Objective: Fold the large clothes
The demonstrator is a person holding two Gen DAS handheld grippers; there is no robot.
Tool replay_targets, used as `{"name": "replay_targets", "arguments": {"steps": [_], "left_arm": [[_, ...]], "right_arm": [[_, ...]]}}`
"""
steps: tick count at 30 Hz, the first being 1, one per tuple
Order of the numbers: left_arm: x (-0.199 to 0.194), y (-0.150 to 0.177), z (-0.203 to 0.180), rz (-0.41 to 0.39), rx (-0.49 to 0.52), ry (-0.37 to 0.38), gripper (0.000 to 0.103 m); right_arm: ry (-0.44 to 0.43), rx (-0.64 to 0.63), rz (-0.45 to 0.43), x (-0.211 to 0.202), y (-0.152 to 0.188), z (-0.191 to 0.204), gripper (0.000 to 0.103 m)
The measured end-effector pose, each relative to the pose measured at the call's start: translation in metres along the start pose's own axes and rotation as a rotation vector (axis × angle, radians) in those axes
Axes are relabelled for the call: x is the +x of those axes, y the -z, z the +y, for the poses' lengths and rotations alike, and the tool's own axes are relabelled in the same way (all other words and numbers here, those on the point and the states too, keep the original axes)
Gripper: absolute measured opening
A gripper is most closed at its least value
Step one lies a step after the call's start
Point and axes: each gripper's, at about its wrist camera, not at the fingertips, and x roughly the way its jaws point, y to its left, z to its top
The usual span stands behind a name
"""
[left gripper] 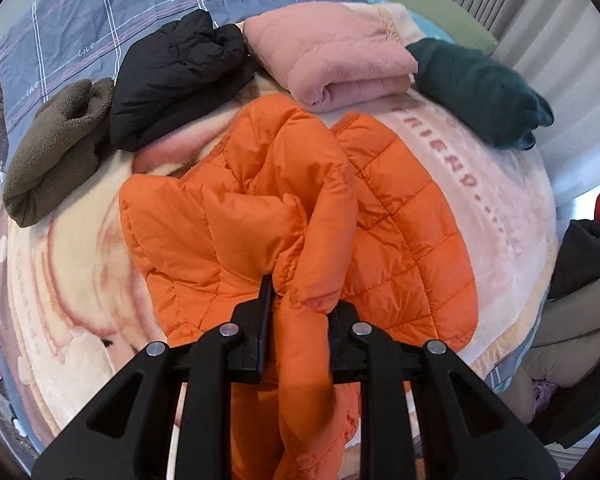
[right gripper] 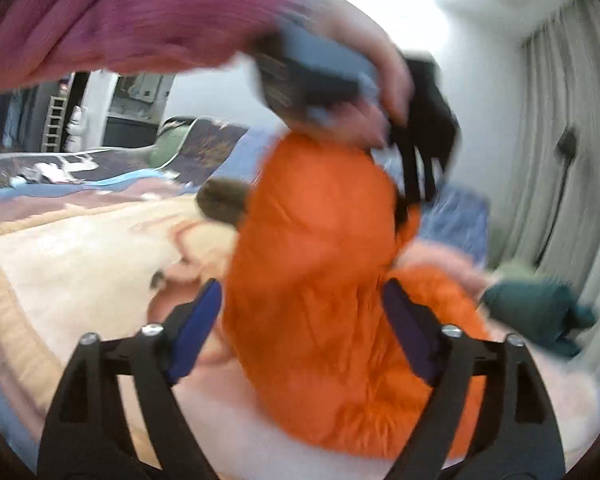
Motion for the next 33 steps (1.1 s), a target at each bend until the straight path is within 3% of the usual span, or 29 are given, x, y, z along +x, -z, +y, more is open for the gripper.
{"name": "replay_targets", "arguments": {"steps": [5,6,7,8,9,11,15,20,24,28,30,33], "left_arm": [[0.003,-0.003,-0.009,0.018,0.001,-0.034,0.021],[0.003,-0.003,-0.01,0.02,0.001,-0.034,0.021],[0.004,-0.004,-0.011,0.022,0.002,-0.033,0.021],[0.004,-0.005,-0.013,0.022,0.007,-0.032,0.021],[0.004,-0.006,-0.015,0.021,0.011,-0.027,0.021],[0.003,-0.011,-0.021,0.016,0.016,0.014,0.021],[0.007,-0.02,-0.048,0.006,0.07,0.114,0.025],[0.023,-0.025,-0.09,0.008,0.183,0.253,0.03],[0.011,-0.016,-0.113,-0.048,0.272,0.363,0.03],[-0.018,-0.001,-0.103,-0.167,0.306,0.395,0.033],[-0.026,0.005,-0.085,-0.242,0.278,0.352,0.037],[-0.014,0.009,-0.057,-0.291,0.236,0.242,0.043]], "right_arm": [[0.163,-0.016,-0.014,0.021,-0.02,0.029,0.089],[0.189,-0.014,0.0,0.032,-0.022,0.026,0.082],[0.195,0.0,0.033,0.043,-0.024,0.021,0.067],[0.177,0.026,0.058,0.047,-0.025,0.015,0.038],[0.141,0.08,0.082,0.051,-0.024,0.002,0.028],[0.106,0.187,0.082,0.048,-0.02,-0.024,0.018],[0.129,0.268,0.056,0.035,-0.004,-0.06,0.015],[0.141,0.409,0.116,0.016,0.031,-0.105,0.014],[0.143,0.512,0.139,-0.005,0.057,-0.14,0.014],[0.125,0.56,0.162,-0.007,0.073,-0.152,0.014],[0.102,0.559,0.163,-0.005,0.076,-0.152,0.014],[0.053,0.538,0.149,-0.012,0.077,-0.144,0.015]]}}
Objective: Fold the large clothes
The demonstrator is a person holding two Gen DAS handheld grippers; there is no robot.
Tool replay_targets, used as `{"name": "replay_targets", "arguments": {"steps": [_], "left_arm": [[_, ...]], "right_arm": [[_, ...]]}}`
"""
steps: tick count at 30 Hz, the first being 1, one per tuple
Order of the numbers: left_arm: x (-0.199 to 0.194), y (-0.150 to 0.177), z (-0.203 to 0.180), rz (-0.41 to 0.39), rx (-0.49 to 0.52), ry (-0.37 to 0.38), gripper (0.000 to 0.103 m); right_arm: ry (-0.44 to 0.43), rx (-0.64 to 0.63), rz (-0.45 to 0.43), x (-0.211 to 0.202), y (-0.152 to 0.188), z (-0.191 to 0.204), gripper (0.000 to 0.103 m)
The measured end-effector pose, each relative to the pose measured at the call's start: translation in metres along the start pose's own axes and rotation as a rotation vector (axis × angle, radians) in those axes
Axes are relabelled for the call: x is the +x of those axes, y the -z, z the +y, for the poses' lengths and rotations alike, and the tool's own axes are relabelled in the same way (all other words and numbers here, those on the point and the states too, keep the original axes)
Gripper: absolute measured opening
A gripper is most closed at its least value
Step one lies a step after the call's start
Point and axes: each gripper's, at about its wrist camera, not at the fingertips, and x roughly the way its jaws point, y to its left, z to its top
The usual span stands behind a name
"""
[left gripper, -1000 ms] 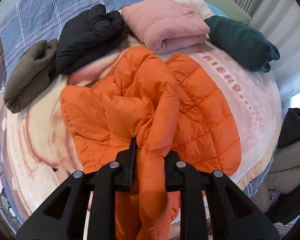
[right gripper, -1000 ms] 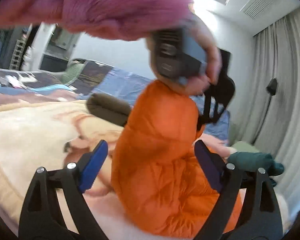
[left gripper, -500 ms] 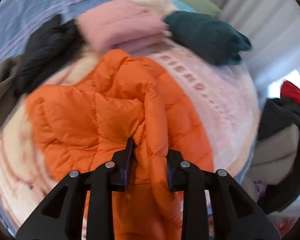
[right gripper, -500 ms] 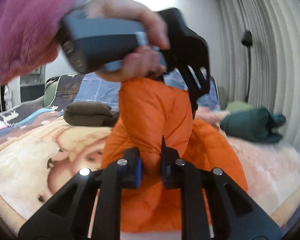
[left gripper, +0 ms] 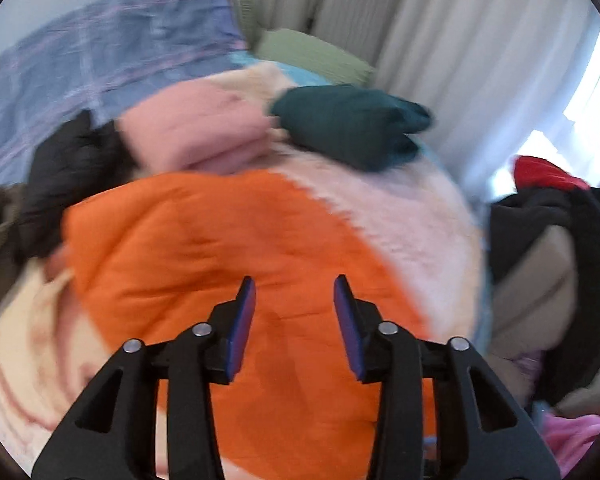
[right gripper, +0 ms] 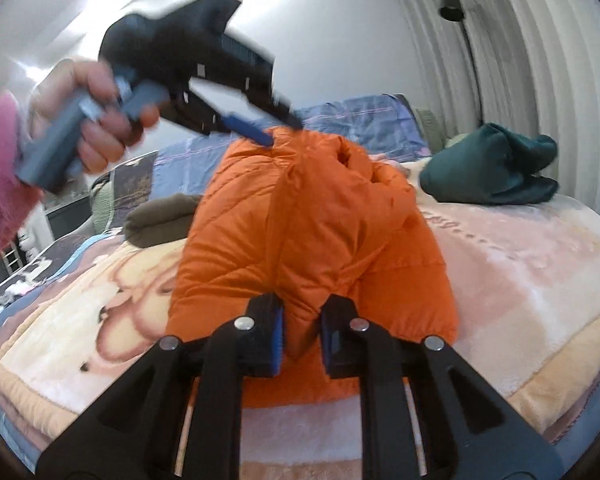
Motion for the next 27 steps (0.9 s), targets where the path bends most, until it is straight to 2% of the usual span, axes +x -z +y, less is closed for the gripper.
{"name": "replay_targets", "arguments": {"steps": [1,2,3,4,6,8,9,10,11,12,13,14,15,17,19,21,23,25,27], "left_arm": [[0.004,0.005,0.011,0.0,-0.015,-0.038,0.043],[0.011,0.012,0.025,-0.002,-0.051,-0.029,0.043],[0.015,0.017,0.034,-0.008,-0.075,0.003,0.043],[0.019,0.022,0.041,-0.014,-0.091,0.033,0.043],[0.028,0.031,0.046,-0.033,-0.093,0.08,0.044],[0.032,0.041,0.046,-0.064,-0.081,0.12,0.044],[0.033,0.044,0.047,-0.083,-0.082,0.146,0.044],[0.033,0.047,0.046,-0.094,-0.085,0.161,0.044],[0.032,0.051,0.049,-0.115,-0.096,0.184,0.044],[0.031,0.054,0.051,-0.126,-0.102,0.195,0.045],[0.032,0.055,0.054,-0.139,-0.111,0.209,0.045],[0.031,0.058,0.056,-0.154,-0.119,0.222,0.045],[0.029,0.062,0.057,-0.172,-0.125,0.235,0.045],[0.028,0.066,0.054,-0.194,-0.123,0.244,0.045],[0.024,0.071,0.052,-0.213,-0.116,0.251,0.045],[0.02,0.076,0.052,-0.235,-0.105,0.273,0.045],[0.016,0.079,0.052,-0.257,-0.093,0.296,0.055],[0.014,0.083,0.053,-0.28,-0.084,0.296,0.057],[0.012,0.088,0.058,-0.301,-0.095,0.316,0.057]], "right_arm": [[-0.022,-0.009,0.002,-0.001,0.0,0.0,0.016],[-0.045,-0.017,0.009,-0.001,0.001,-0.002,0.019],[-0.074,-0.029,0.021,-0.002,0.0,-0.003,0.027],[-0.117,-0.047,0.036,-0.003,0.0,-0.003,0.031],[-0.176,-0.03,0.041,-0.009,-0.004,-0.014,0.05],[-0.245,0.058,0.013,-0.024,-0.021,-0.046,0.051],[-0.245,0.088,-0.003,-0.029,-0.027,-0.058,0.051],[-0.22,0.142,-0.027,-0.034,-0.038,-0.08,0.051],[-0.177,0.182,-0.025,-0.032,-0.048,-0.098,0.046],[-0.139,0.207,0.003,-0.023,-0.055,-0.114,0.042],[-0.106,0.225,0.09,0.001,-0.063,-0.134,0.037],[-0.089,0.247,0.157,0.022,-0.065,-0.148,0.026],[-0.081,0.287,0.213,0.043,-0.065,-0.162,0.023],[-0.139,0.363,0.318,0.092,-0.066,-0.18,0.021],[-0.204,0.369,0.41,0.136,-0.067,-0.179,0.016],[-0.232,0.362,0.48,0.173,-0.069,-0.166,0.004],[-0.29,0.325,0.56,0.209,-0.066,-0.141,0.003],[-0.327,0.268,0.602,0.234,-0.068,-0.114,0.003],[-0.333,0.186,0.599,0.24,-0.069,-0.094,0.003]]}}
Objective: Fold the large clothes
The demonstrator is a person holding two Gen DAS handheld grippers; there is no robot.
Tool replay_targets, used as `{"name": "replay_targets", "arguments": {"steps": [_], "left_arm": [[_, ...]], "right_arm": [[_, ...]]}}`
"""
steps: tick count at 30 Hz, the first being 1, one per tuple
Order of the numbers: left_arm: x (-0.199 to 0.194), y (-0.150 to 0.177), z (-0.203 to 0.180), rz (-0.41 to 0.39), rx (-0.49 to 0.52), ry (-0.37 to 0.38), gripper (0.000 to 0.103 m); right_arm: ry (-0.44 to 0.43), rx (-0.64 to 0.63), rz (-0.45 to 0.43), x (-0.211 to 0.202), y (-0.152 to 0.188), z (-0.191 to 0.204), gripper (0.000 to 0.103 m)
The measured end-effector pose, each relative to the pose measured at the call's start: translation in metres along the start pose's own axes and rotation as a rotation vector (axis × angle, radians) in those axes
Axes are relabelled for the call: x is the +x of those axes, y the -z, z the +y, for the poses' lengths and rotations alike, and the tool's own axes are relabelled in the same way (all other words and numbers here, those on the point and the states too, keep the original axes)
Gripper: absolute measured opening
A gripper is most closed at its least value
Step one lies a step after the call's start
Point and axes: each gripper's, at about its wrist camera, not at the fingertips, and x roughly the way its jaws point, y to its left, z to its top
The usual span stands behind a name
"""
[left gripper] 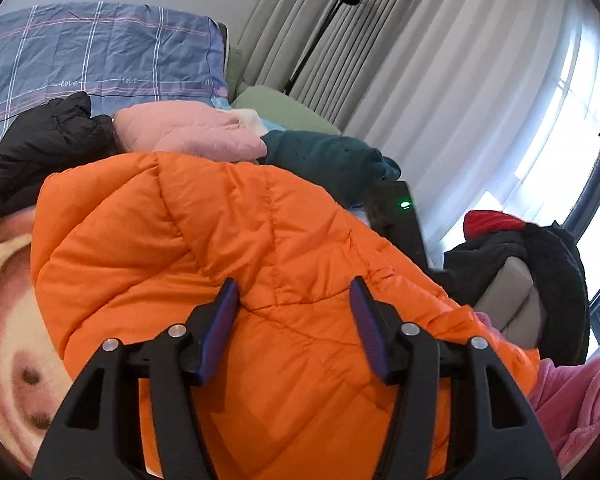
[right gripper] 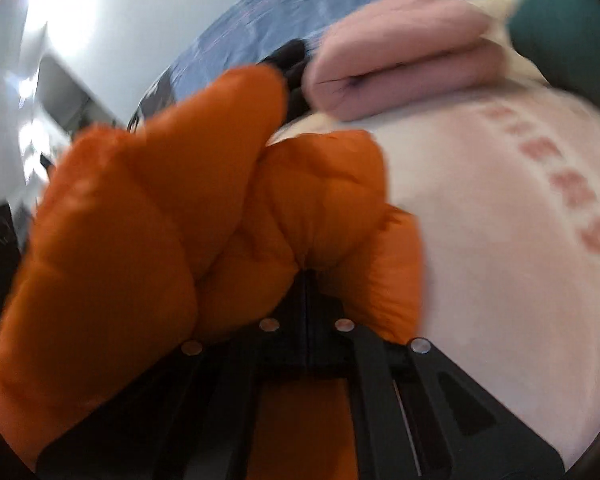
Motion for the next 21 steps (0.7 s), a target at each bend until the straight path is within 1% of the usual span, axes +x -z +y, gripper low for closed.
{"name": "replay_targets", "arguments": {"steps": [2,4,5,6,8,9,10,12,14,16,18,20,21], "left_arm": [[-0.003,0.002,0.005,-0.01,-0.013,0.042,0.057],[-0.001,0.003,0.003,-0.006,-0.015,0.09,0.057],[0.003,0.005,-0.003,0.004,0.001,0.119,0.057],[0.006,0.006,-0.011,0.015,0.026,0.132,0.057],[0.017,0.01,-0.034,0.043,0.111,0.133,0.057],[0.023,0.011,-0.044,0.055,0.147,0.117,0.057],[0.03,0.012,-0.052,0.069,0.177,0.085,0.057],[0.052,0.014,-0.064,0.123,0.237,-0.039,0.058],[0.065,0.016,-0.065,0.153,0.252,-0.108,0.058],[0.073,0.015,-0.062,0.169,0.24,-0.114,0.058],[0.079,0.014,-0.058,0.181,0.231,-0.123,0.058],[0.085,0.012,-0.056,0.189,0.223,-0.134,0.058],[0.087,0.012,-0.055,0.191,0.219,-0.14,0.058]], "right_arm": [[0.022,-0.036,-0.003,0.0,0.001,0.005,0.003],[0.027,-0.004,-0.008,-0.005,0.003,-0.005,0.003],[0.036,0.018,-0.012,-0.009,0.004,-0.012,0.003],[0.044,0.043,-0.02,-0.014,0.007,-0.02,0.003],[0.056,0.065,-0.018,-0.02,0.008,-0.029,0.003],[0.065,0.077,-0.018,-0.023,0.009,-0.032,0.002],[0.077,0.086,-0.02,-0.029,0.011,-0.035,0.002],[0.124,0.107,-0.052,-0.047,0.015,-0.041,0.004],[0.145,0.137,-0.103,-0.07,0.017,-0.05,0.005],[0.132,0.168,-0.167,-0.097,0.019,-0.056,0.005],[0.107,0.15,-0.213,-0.117,0.018,-0.049,0.005],[0.051,0.073,-0.247,-0.137,0.029,-0.022,0.005],[0.0,0.016,-0.26,-0.148,0.039,-0.004,0.007]]}}
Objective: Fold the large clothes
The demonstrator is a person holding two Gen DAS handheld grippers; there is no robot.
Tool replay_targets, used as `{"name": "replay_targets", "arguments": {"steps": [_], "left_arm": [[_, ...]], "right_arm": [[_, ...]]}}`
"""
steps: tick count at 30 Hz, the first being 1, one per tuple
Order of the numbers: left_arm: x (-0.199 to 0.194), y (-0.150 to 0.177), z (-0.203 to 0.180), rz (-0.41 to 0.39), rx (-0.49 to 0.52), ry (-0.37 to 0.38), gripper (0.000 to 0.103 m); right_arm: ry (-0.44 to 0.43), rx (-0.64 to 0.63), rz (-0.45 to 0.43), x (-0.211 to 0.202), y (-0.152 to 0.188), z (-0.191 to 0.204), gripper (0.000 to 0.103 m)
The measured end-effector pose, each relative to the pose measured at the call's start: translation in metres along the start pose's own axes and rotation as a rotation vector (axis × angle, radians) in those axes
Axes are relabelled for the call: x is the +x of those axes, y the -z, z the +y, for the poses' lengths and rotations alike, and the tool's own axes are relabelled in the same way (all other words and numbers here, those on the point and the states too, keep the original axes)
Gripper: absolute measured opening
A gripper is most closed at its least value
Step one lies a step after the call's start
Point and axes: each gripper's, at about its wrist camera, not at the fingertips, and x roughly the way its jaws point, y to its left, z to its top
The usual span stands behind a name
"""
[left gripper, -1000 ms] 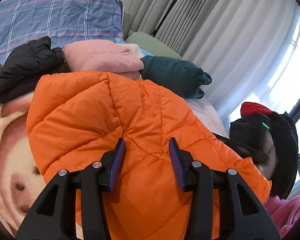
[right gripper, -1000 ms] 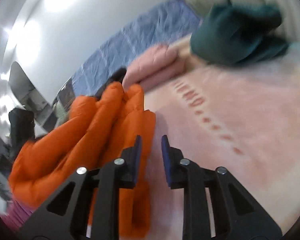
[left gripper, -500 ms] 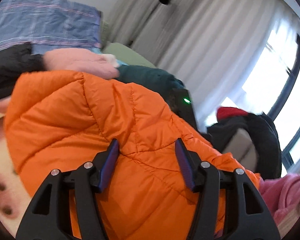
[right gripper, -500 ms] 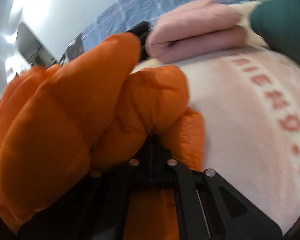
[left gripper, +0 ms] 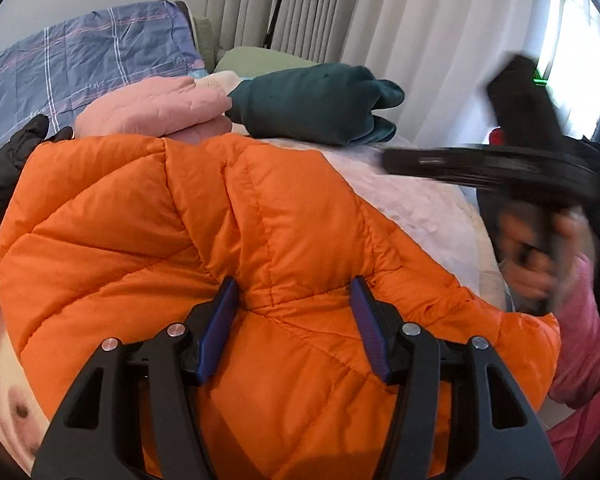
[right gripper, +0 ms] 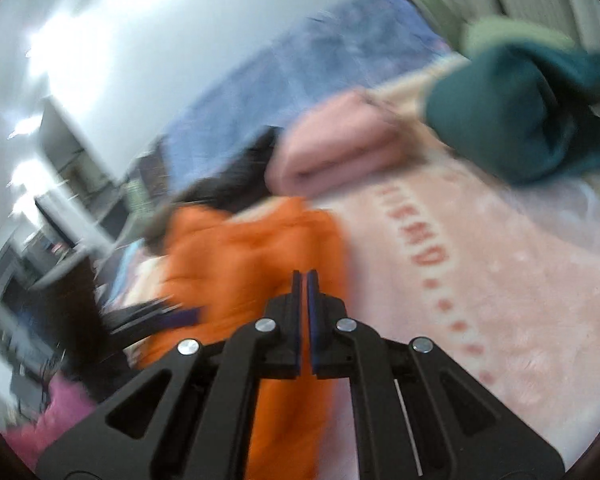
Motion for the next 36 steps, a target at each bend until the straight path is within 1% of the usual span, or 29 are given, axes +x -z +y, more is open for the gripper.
{"name": "replay_targets", "arguments": {"steps": [1,2,3,5,6,7,8,9,10,11,12,13,14,15,17,19,20,21,22,23,24,27,29,33,36], "left_arm": [[0.001,0.0,0.001,0.001,-0.002,-0.002,0.058],[0.004,0.0,0.001,0.004,-0.003,-0.004,0.058],[0.007,-0.002,0.0,0.006,-0.003,-0.007,0.058],[0.009,-0.002,0.0,0.007,0.001,-0.009,0.058],[0.01,-0.003,0.001,0.008,0.001,-0.009,0.058],[0.009,-0.002,0.0,0.008,-0.001,-0.008,0.058],[0.008,-0.001,0.0,0.007,-0.005,-0.005,0.058],[0.007,-0.002,0.001,0.005,-0.009,-0.002,0.058],[0.006,-0.003,0.003,0.002,-0.015,0.001,0.058],[0.003,-0.004,0.006,-0.005,-0.026,0.008,0.057],[-0.001,-0.005,0.008,-0.014,-0.033,0.013,0.054],[-0.007,-0.008,0.012,-0.023,-0.04,0.016,0.044],[-0.011,-0.012,0.016,-0.034,-0.049,-0.002,0.04],[-0.017,-0.016,0.021,-0.048,-0.059,-0.032,0.039],[-0.027,-0.027,0.04,-0.069,-0.105,-0.099,0.029],[-0.029,-0.035,0.061,-0.074,-0.148,-0.145,0.022],[-0.024,-0.039,0.072,-0.062,-0.144,-0.187,0.02],[-0.016,-0.04,0.08,-0.039,-0.139,-0.211,0.018],[-0.005,-0.039,0.088,-0.005,-0.146,-0.215,0.016],[0.011,-0.035,0.097,0.029,-0.168,-0.193,0.016],[0.023,-0.03,0.102,0.045,-0.184,-0.174,0.016],[0.042,-0.024,0.112,0.06,-0.229,-0.132,0.015],[0.048,-0.022,0.116,0.073,-0.243,-0.118,0.015],[0.051,-0.011,0.109,0.081,-0.207,-0.157,0.014],[0.051,-0.014,0.102,0.09,-0.165,-0.197,0.014]], "right_arm": [[-0.034,-0.031,-0.005,-0.006,0.002,0.008,0.01],[-0.075,-0.076,-0.016,-0.015,0.012,0.023,0.016],[-0.099,-0.108,-0.025,-0.024,0.017,0.03,0.022],[-0.155,-0.213,-0.039,-0.036,0.042,0.06,0.026],[-0.156,-0.252,-0.037,-0.038,0.054,0.07,0.026],[-0.093,-0.29,-0.013,-0.032,0.066,0.08,0.026],[0.008,-0.29,0.016,-0.025,0.074,0.08,0.026],[0.067,-0.269,0.04,-0.016,0.079,0.078,0.024],[0.109,-0.222,0.085,-0.002,0.087,0.065,0.024],[0.13,-0.174,0.126,0.01,0.095,0.052,0.024],[0.133,-0.129,0.149,0.016,0.1,0.044,0.024],[0.123,-0.082,0.161,0.022,0.106,0.035,0.024],[0.125,-0.057,0.167,0.026,0.109,0.032,0.024],[0.145,-0.067,0.165,0.028,0.111,0.034,0.024],[0.177,-0.105,0.166,0.032,0.111,0.042,0.024],[0.19,-0.121,0.173,0.034,0.109,0.045,0.024],[0.188,-0.119,0.175,0.035,0.108,0.045,0.024],[0.181,-0.111,0.176,0.037,0.107,0.044,0.024],[0.178,-0.107,0.175,0.033,0.109,0.047,0.024],[0.18,-0.107,0.174,0.03,0.109,0.047,0.025],[0.19,-0.114,0.173,0.027,0.111,0.048,0.025],[0.253,-0.16,0.158,0.022,0.121,0.056,0.025],[0.272,-0.169,0.157,0.024,0.125,0.058,0.025],[0.272,-0.147,0.166,0.028,0.127,0.055,0.025],[0.289,-0.166,0.174,0.029,0.129,0.057,0.025]]}}
